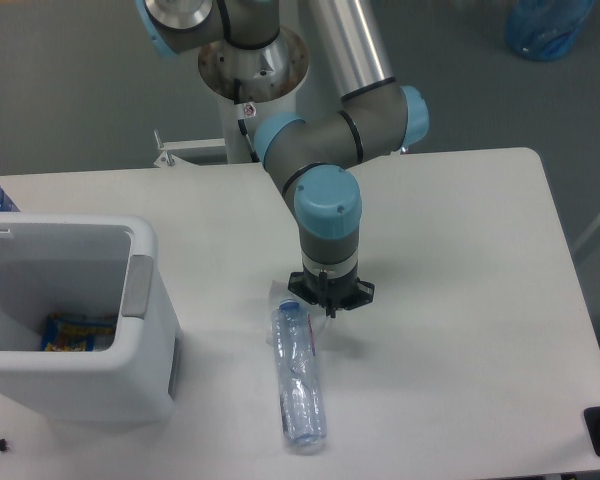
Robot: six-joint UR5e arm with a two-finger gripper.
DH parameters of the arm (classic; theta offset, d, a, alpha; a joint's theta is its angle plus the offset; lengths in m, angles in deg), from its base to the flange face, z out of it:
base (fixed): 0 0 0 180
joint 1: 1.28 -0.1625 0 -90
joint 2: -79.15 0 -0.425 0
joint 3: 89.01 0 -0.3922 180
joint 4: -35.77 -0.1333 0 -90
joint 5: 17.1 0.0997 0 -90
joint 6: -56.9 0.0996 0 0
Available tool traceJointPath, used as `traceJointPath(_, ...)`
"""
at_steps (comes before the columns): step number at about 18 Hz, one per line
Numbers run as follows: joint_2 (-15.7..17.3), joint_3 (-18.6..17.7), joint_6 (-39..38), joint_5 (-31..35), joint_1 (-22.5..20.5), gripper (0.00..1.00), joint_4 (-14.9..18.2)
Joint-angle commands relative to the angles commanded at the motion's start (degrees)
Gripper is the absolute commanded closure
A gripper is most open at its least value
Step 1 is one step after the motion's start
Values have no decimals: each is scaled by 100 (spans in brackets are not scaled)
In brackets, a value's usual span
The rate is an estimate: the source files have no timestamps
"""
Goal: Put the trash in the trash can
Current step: 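Close the gripper on the clear plastic wrap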
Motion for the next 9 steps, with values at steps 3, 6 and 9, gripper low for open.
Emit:
traceJointPath(3, 97, -27, 98, -26, -44, 98, 0)
traceJointPath(6, 211, 0, 98, -53, -132, 97, 0)
traceJointPath(9, 229, 35, 98, -62, -150, 97, 0)
